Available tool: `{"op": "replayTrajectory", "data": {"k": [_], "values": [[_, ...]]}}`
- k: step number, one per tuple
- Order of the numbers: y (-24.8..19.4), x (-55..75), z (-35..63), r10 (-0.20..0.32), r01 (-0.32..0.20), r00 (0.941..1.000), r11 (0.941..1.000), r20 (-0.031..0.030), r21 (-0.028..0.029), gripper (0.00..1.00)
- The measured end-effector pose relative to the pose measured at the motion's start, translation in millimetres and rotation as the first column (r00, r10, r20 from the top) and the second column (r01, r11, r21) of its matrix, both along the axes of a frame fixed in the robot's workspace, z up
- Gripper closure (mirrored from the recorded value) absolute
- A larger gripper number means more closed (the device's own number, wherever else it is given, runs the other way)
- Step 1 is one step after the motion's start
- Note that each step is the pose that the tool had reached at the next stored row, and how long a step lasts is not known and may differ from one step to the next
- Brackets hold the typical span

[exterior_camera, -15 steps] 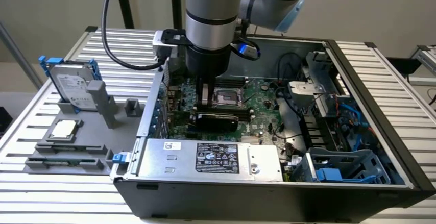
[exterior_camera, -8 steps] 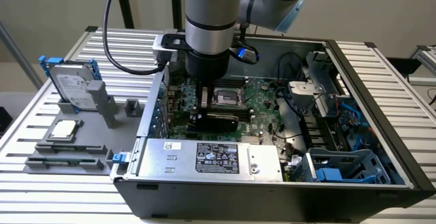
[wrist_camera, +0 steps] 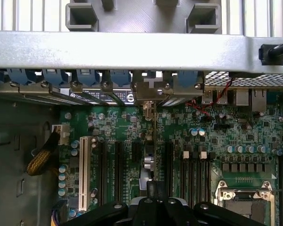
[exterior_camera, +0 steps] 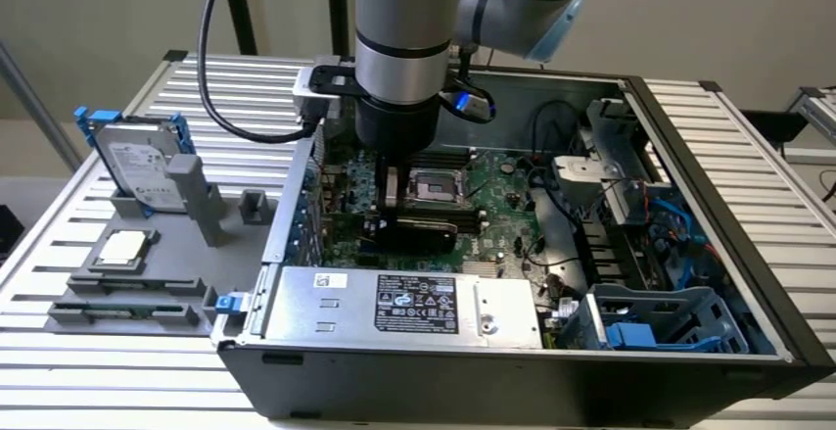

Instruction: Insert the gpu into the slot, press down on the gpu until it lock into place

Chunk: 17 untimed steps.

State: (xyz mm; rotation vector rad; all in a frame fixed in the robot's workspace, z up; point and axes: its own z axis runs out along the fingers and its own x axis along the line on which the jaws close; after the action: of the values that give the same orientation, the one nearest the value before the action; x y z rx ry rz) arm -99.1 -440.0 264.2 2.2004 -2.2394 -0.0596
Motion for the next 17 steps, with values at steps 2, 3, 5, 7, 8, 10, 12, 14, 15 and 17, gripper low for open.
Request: {"op": "replayTrajectory", "data": {"k": [2, 3, 5, 7, 8, 10, 12, 14, 15, 17], "values": [[0.3, 0.0, 2.1, 0.000, 0.000, 1.0000, 1.0000, 0.0003, 0.0011, 0.89], [0.4, 0.0, 4.2, 0.000, 0.000, 1.0000, 1.0000, 0.0012, 0.0026, 0.89], [0.0, -0.1, 12.3, 0.000, 0.000, 1.0000, 1.0000, 0.0002, 0.0004, 0.89], [0.1, 0.0, 20.6, 0.000, 0.000, 1.0000, 1.0000, 0.0002, 0.0005, 0.89], [0.0, -0.1, 24.8, 0.000, 0.000, 1.0000, 1.0000, 0.0001, 0.0002, 0.89], [0.0, -0.1, 33.5, 0.000, 0.000, 1.0000, 1.0000, 0.0002, 0.0004, 0.89], [0.0, 0.0, 42.7, 0.000, 0.000, 1.0000, 1.0000, 0.0001, 0.0003, 0.89], [0.0, 0.0, 51.8, 0.000, 0.000, 1.0000, 1.0000, 0.0001, 0.0003, 0.89], [0.0, 0.0, 56.4, 0.000, 0.000, 1.0000, 1.0000, -0.0001, 0.0001, 0.89], [0.1, 0.1, 65.3, 0.000, 0.000, 1.0000, 1.0000, -0.0001, 0.0003, 0.89]]}}
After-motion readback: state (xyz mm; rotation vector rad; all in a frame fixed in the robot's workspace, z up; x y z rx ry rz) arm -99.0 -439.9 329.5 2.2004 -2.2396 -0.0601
